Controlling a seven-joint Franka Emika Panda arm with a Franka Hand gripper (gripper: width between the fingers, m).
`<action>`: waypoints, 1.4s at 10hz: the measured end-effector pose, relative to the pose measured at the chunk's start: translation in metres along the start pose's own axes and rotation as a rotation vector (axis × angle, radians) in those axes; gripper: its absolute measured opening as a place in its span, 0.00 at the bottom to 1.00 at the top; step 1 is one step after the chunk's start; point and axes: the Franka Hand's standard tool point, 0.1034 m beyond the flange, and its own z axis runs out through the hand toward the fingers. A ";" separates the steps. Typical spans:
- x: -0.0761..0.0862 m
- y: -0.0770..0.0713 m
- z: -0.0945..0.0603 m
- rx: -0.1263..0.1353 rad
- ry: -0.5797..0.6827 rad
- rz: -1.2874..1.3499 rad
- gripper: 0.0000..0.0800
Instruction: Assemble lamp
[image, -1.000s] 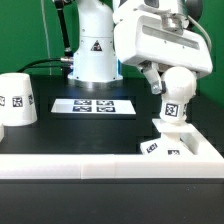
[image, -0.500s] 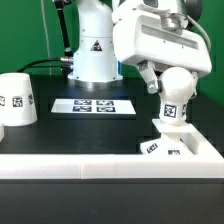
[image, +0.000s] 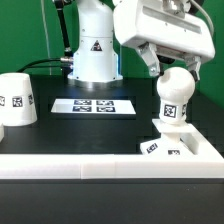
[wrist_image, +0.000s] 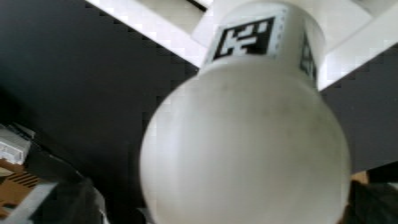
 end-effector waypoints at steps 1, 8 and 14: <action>-0.002 -0.001 0.002 0.000 0.000 0.000 0.87; -0.004 -0.016 0.008 0.132 -0.267 0.040 0.87; -0.007 -0.020 0.016 0.214 -0.458 0.024 0.87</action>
Offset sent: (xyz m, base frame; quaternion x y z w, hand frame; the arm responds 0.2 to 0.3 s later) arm 0.0000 0.0000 0.0000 0.0000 0.0000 0.0000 1.0000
